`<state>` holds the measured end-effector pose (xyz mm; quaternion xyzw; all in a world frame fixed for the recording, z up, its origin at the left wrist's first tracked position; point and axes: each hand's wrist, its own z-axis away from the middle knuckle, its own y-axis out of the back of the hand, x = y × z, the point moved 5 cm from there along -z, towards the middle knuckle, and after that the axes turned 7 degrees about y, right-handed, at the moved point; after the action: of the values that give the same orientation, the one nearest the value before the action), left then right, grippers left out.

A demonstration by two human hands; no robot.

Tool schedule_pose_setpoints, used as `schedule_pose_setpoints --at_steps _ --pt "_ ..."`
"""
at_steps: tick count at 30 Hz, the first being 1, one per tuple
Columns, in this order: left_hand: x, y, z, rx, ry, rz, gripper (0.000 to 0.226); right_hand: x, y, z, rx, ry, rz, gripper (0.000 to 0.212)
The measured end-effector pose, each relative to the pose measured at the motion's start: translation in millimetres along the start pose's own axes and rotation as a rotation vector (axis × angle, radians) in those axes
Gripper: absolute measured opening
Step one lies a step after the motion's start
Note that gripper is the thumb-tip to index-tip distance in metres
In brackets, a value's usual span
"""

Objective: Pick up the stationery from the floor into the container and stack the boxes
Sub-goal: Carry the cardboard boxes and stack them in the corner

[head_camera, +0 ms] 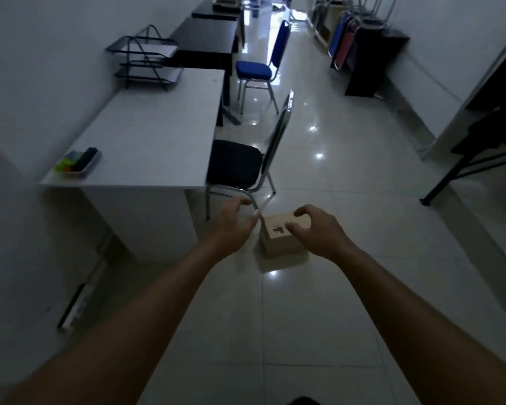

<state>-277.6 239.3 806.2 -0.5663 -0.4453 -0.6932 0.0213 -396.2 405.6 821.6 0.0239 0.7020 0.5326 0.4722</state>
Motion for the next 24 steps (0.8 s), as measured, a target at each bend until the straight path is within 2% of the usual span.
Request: schedule_pose_setpoints --at_steps 8,16,24 --pt "21.0 -101.1 -131.9 -0.090 -0.008 0.010 0.039 111.9 39.5 -118.5 0.018 -0.076 -0.011 0.044" --pt "19.6 -200.6 -242.9 -0.134 0.189 0.032 0.039 211.4 78.5 -237.5 -0.104 -0.135 -0.028 0.045" --pt "-17.1 -264.5 -333.2 -0.255 0.296 -0.053 0.030 290.5 57.6 -331.3 -0.189 -0.255 -0.063 0.043"
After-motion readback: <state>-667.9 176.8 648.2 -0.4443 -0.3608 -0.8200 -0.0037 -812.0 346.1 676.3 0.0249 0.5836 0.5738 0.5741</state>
